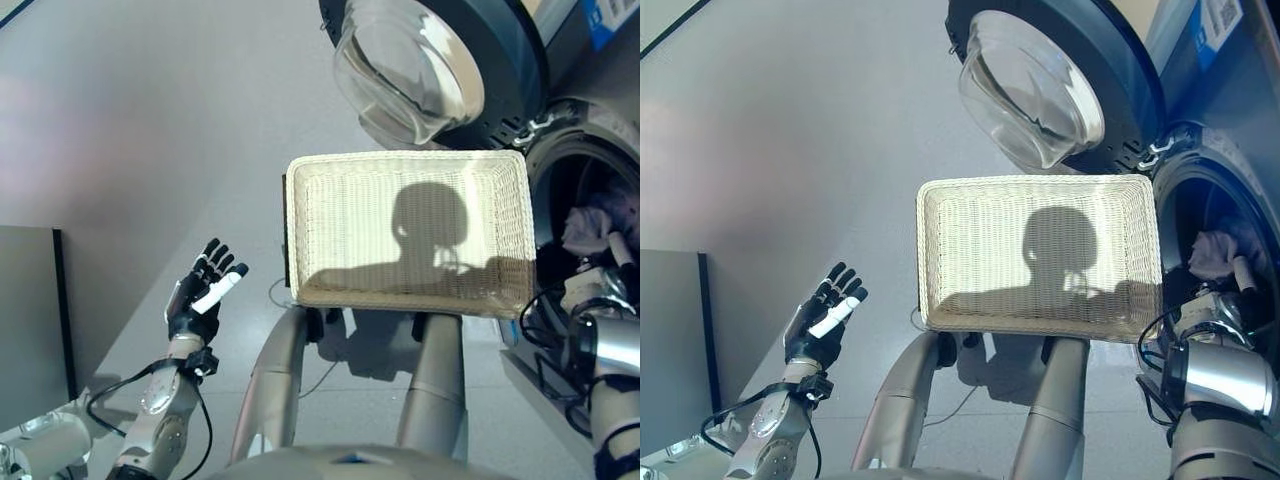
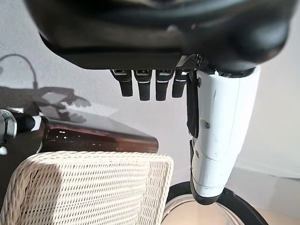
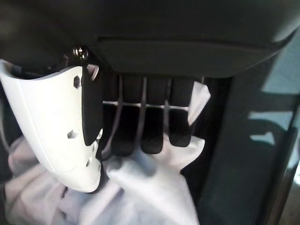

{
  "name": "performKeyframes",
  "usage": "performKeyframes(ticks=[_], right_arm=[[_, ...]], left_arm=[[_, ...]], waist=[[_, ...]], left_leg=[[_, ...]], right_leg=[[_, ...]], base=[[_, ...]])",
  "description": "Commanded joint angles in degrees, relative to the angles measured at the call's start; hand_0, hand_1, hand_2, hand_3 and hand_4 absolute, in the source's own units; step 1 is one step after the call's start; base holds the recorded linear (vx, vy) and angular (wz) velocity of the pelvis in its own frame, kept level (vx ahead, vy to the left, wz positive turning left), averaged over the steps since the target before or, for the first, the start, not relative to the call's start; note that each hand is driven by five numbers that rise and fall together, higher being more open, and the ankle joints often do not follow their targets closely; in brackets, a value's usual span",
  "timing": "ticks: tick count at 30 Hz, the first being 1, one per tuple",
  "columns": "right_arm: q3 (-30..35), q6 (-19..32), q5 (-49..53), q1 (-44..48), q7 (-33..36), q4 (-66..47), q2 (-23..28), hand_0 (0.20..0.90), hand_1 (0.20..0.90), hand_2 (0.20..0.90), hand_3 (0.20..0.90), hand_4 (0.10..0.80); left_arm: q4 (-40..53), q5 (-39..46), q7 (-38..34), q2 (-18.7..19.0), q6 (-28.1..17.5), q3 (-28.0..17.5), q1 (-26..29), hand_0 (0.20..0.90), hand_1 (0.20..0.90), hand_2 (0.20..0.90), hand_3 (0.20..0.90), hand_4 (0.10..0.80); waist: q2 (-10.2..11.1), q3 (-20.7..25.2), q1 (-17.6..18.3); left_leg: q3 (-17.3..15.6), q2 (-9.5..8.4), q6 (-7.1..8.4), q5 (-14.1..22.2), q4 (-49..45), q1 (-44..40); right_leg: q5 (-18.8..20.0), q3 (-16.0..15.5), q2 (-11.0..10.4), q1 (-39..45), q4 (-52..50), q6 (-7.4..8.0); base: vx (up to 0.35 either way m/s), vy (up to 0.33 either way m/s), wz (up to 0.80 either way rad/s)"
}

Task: Pick up the clothes and place them into the washing machine

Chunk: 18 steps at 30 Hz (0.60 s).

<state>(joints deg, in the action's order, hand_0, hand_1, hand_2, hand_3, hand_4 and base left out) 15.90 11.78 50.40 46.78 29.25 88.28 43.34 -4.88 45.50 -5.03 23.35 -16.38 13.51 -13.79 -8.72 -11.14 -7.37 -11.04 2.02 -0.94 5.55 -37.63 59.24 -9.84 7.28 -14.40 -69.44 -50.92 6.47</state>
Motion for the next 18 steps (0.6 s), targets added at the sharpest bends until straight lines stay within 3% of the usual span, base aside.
performKeyframes(ticks=[1,12,18], right_arm=[[0.78,5.01,4.33,-0.55,4.22,-0.4,5.1,0.2,0.2,0.2,0.2,0.3],[5.67,10.06,12.77,2.54,8.63,-1.98,10.76,0.2,0.2,0.2,0.2,0.3],[3.39,11.81,4.82,1.62,10.85,-9.44,9.7,0.2,0.2,0.2,0.2,0.3]], left_arm=[[1.6,0.74,-0.51,0.23,-4.49,-5.81,0.38,0.9,0.9,0.9,0.9,0.8],[2.11,1.63,-0.62,0.91,-3.93,-5.59,-0.55,0.9,0.9,0.9,0.9,0.8],[2.01,1.6,-0.77,0.73,-5.3,-5.64,-0.99,0.9,0.9,0.9,0.9,0.8]], waist=[[-2.74,0.54,-0.06],[-3.49,1.28,-0.07],[-3.57,0.35,0.6]], left_leg=[[2.62,0.49,3.11,3.46,-0.28,-2.05],[2.65,0.45,3.32,3.16,0.66,-2.5],[2.28,0.81,3.08,1.36,1.48,-2.02]], right_leg=[[-2.5,-1.75,1.75,1.58,-1.11,-2.69],[-2.66,-1.67,1.56,1.48,-1.35,-2.4],[-0.54,-1.88,1.93,1.26,-0.22,-2.65]], base=[[0.0,0.0,0.0],[0.007,0.001,0.02],[-0.035,0.001,-0.01]])
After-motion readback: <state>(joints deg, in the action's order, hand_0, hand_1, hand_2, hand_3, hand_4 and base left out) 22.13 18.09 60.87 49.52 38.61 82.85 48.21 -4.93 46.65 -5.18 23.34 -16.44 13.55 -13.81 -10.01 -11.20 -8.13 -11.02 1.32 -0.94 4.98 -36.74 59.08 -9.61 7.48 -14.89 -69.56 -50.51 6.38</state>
